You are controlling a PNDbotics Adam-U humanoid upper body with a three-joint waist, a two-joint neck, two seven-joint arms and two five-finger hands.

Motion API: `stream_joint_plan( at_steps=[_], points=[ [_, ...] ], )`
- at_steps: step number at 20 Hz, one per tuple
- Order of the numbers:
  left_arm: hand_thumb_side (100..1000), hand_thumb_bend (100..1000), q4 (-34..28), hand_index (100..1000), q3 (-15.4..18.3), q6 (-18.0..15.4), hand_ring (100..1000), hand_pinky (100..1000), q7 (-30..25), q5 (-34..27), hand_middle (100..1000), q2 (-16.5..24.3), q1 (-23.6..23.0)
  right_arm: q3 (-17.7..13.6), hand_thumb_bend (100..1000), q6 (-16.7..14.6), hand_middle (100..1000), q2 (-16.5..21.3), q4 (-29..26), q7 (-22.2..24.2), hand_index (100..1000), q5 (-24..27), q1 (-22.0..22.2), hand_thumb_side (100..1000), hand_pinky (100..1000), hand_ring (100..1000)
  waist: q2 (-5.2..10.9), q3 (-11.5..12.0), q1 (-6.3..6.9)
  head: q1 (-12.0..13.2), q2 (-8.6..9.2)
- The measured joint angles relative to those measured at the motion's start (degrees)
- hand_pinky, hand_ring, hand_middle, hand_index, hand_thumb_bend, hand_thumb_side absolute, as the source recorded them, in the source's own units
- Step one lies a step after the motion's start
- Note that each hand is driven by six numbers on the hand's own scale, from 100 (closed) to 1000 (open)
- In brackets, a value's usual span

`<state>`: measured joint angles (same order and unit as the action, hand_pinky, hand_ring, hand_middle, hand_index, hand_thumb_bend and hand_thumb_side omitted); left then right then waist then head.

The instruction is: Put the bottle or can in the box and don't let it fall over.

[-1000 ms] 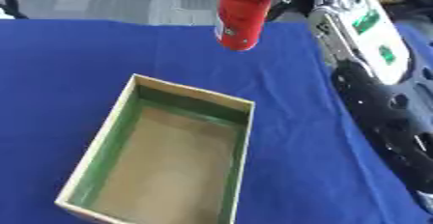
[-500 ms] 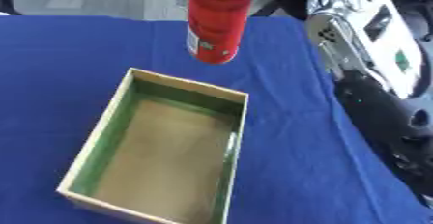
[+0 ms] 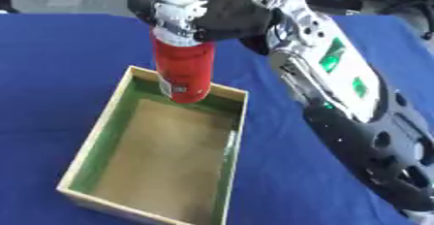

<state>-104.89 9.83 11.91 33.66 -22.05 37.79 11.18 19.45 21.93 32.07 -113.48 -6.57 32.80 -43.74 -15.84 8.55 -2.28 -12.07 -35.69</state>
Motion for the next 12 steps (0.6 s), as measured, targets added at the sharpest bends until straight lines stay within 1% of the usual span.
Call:
stream_joint_plan(
  at_steps=[5,12],
  points=[
    [576,630,0.0,801,-0.01,-0.04,799,747,-0.09,0.0,795,-0.02,0.04,1.85,250,0.23,289,-1.59,-0.01,0.51,333,-2.22,1.99,100,798,684,-0.03,0.15,0.03,-0.15,0.0],
    [578,627,0.0,801,-0.06,0.01,800,746,-0.22,0.0,796,-0.06,0.37,4.3,248,0.03,291,-3.17,-0.01,0.08,335,-3.39,5.2,100,796,688,-0.41,0.53,0.21,-0.43,0.06]
  ],
)
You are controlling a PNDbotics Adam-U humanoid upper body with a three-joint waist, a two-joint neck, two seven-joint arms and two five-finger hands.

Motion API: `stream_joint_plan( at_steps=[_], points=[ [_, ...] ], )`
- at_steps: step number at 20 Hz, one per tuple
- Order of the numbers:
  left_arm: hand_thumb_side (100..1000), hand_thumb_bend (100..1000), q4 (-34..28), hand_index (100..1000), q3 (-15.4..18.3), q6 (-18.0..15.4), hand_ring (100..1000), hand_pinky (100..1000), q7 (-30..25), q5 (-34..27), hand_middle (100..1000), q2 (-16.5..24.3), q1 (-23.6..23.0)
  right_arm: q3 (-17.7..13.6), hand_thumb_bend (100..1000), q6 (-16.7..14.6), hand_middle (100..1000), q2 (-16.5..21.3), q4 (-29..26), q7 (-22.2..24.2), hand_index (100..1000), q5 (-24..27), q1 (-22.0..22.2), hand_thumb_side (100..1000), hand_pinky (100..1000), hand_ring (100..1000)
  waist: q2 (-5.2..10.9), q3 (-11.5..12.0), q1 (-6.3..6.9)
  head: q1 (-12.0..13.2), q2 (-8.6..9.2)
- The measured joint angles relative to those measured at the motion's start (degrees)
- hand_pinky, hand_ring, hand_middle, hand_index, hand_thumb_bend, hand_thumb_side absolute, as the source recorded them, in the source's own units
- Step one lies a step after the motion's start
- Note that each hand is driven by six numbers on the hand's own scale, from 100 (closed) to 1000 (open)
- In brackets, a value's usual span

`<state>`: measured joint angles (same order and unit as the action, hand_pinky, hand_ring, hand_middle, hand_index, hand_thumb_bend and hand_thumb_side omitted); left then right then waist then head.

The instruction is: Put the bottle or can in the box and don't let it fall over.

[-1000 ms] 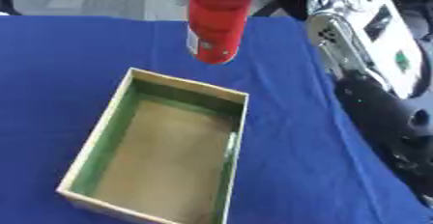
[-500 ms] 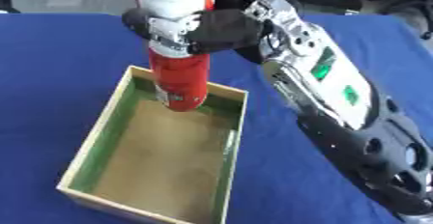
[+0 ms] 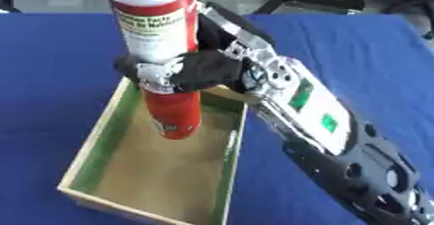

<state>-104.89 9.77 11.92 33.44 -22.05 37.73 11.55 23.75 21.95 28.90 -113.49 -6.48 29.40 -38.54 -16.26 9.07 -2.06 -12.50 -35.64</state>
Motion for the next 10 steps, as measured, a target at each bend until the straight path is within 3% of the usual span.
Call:
stream_joint_plan(
  at_steps=[8,10],
  points=[
    [580,623,0.0,801,-0.04,-0.04,801,746,-0.36,0.0,797,-0.03,0.1,1.86,266,-0.12,301,-0.42,0.0,-1.15,347,-0.4,2.1,100,797,697,-0.2,0.23,0.13,-0.3,0.05],
    [580,622,0.0,801,-0.04,-0.05,801,746,-0.37,0.0,798,-0.04,0.11,2.11,312,-0.37,361,-0.42,0.0,-1.55,408,-0.36,2.36,100,805,730,-0.23,0.24,0.13,-0.31,0.05]
  ],
)
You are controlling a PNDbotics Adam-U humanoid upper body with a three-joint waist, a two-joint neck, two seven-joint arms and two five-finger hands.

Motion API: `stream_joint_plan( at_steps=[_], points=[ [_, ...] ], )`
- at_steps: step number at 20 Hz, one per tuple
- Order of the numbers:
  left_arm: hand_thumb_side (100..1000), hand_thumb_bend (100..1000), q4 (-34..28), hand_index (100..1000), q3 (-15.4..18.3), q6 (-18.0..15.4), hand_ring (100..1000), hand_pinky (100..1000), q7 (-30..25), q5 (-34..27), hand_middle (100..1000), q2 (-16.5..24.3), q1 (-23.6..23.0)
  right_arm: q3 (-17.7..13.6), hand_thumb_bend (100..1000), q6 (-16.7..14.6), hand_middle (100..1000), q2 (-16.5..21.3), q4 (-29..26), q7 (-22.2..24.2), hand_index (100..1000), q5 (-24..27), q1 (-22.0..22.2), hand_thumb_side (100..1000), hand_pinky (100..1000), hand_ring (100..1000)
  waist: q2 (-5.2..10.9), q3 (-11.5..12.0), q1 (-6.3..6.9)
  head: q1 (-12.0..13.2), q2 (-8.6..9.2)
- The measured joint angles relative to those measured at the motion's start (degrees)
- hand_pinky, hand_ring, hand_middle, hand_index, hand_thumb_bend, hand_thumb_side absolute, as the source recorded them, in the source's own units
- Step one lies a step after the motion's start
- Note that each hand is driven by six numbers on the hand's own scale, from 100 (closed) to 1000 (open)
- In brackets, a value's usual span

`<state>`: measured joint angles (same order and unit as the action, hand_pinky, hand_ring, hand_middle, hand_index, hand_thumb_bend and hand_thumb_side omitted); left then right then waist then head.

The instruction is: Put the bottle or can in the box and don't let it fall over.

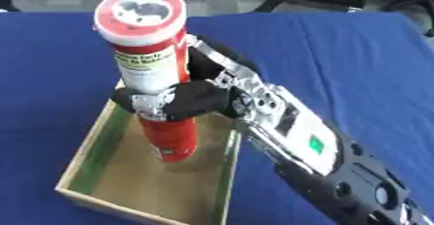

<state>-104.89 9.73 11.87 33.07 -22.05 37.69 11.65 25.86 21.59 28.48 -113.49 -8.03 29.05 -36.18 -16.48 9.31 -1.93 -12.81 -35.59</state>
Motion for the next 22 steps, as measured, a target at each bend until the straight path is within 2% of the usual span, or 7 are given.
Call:
stream_joint_plan(
  at_steps=[2,3,8,9,13,17,22],
  points=[
    [581,622,0.0,801,0.0,0.0,801,746,-0.01,0.0,798,0.0,0.0,0.14,356,-0.36,395,0.01,0.0,-0.29,442,0.04,0.08,100,815,750,0.0,0.0,0.0,0.0,0.0],
    [581,621,0.0,801,0.0,0.0,802,746,-0.02,0.0,798,-0.01,0.0,0.29,419,-0.56,453,0.01,0.0,-0.34,507,0.04,0.29,100,832,780,0.0,0.0,0.0,-0.01,0.01],
    [582,619,0.0,801,0.0,0.01,802,746,-0.06,0.0,799,-0.01,0.0,0.63,529,-1.87,572,0.17,0.0,-0.18,660,-0.34,1.09,100,879,860,-0.02,0.0,-0.01,-0.05,0.02],
    [582,618,0.0,801,0.0,0.02,803,746,-0.07,0.0,799,-0.01,0.0,0.65,603,-2.22,674,0.27,0.0,-0.07,769,-0.59,1.26,100,911,913,-0.02,0.0,-0.01,-0.06,0.03],
    [583,617,0.0,801,0.0,0.03,803,746,-0.09,0.0,799,-0.01,0.0,0.65,713,-3.9,796,0.67,0.0,1.51,899,-1.76,1.48,122,952,974,-0.02,-0.02,-0.01,-0.17,0.03],
    [584,614,0.01,801,-0.01,0.03,804,747,-0.14,0.0,800,-0.01,0.01,0.59,775,-4.55,832,1.13,0.0,3.55,929,-3.64,1.5,182,961,989,-0.02,-0.06,-0.01,-0.19,0.05],
    [584,612,0.01,801,-0.01,-0.08,805,747,-0.26,0.0,800,-0.01,0.01,-0.1,761,-4.53,829,1.56,0.0,4.41,926,-4.59,2.0,169,959,986,-0.02,-0.07,-0.01,-0.2,0.05]
  ],
)
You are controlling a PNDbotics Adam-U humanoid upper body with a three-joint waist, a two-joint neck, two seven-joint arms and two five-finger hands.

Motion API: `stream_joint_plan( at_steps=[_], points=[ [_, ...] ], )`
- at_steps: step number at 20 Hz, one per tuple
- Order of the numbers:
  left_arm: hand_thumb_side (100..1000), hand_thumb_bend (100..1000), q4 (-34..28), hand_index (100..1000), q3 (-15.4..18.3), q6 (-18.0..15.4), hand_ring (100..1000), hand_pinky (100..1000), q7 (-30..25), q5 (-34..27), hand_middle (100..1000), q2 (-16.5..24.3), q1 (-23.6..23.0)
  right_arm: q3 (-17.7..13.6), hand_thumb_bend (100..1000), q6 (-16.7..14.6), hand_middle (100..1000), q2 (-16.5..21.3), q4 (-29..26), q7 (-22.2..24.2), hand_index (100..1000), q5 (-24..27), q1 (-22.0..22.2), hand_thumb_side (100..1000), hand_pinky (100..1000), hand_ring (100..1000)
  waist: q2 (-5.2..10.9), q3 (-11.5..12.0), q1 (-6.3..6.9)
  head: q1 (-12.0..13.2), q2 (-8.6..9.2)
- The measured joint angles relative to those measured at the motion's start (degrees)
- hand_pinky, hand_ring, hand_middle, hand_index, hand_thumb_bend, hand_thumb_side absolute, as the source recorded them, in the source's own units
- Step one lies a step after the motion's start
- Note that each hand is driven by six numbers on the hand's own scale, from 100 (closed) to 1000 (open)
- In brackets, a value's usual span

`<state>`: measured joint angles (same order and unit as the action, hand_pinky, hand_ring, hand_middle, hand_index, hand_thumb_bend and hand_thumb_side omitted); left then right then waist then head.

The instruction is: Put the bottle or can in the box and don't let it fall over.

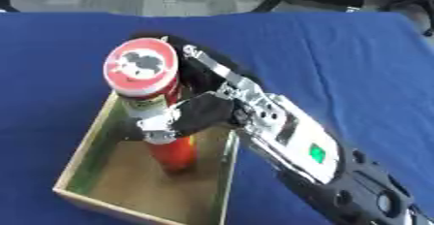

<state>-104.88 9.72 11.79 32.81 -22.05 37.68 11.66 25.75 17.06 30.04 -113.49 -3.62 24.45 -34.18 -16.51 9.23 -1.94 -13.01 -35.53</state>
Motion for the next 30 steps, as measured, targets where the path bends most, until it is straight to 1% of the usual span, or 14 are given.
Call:
stream_joint_plan(
  at_steps=[3,7,11,17,22,29,30],
  points=[
    [585,611,0.0,801,0.0,-0.04,806,747,-0.05,0.0,801,0.0,0.0,-0.39,756,-0.17,832,0.17,0.0,-0.2,927,0.03,0.06,164,958,986,0.01,-0.02,0.0,0.0,0.01],
    [586,608,0.0,802,0.0,-0.04,806,747,-0.11,0.0,801,0.0,0.0,-1.26,756,-0.48,838,0.95,0.0,-0.81,929,0.61,0.71,163,957,950,0.01,-0.09,0.01,0.05,0.15],
    [587,607,0.0,802,0.0,-0.04,807,748,-0.11,0.0,802,0.0,-0.01,-2.23,752,-0.88,846,2.36,0.0,-1.35,929,1.45,1.9,160,955,932,0.02,-0.23,0.01,0.19,0.42],
    [589,604,0.0,801,0.0,-0.03,808,748,-0.12,0.0,802,0.0,-0.01,-4.1,749,-1.86,854,4.57,0.0,-2.32,931,3.09,4.52,157,948,928,0.02,-0.49,0.03,0.31,0.45],
    [590,602,0.01,800,0.01,-0.03,809,748,-0.12,0.0,803,0.0,-0.03,-5.93,741,-3.41,856,6.12,0.0,-3.19,930,4.57,6.85,149,945,926,0.02,-0.7,0.21,0.5,0.46],
    [590,600,0.01,800,0.03,-0.06,809,747,-0.08,0.0,803,0.0,-0.05,-9.17,719,-6.7,877,8.67,-0.01,-4.09,937,5.76,11.18,127,932,926,0.02,-1.15,0.45,0.81,0.48],
    [592,600,0.01,800,0.03,-0.07,810,747,-0.07,0.0,804,0.0,-0.06,-9.74,669,-7.1,879,9.08,-0.01,-4.34,938,5.84,11.96,156,934,926,0.02,-1.26,0.49,0.83,0.49]
  ],
)
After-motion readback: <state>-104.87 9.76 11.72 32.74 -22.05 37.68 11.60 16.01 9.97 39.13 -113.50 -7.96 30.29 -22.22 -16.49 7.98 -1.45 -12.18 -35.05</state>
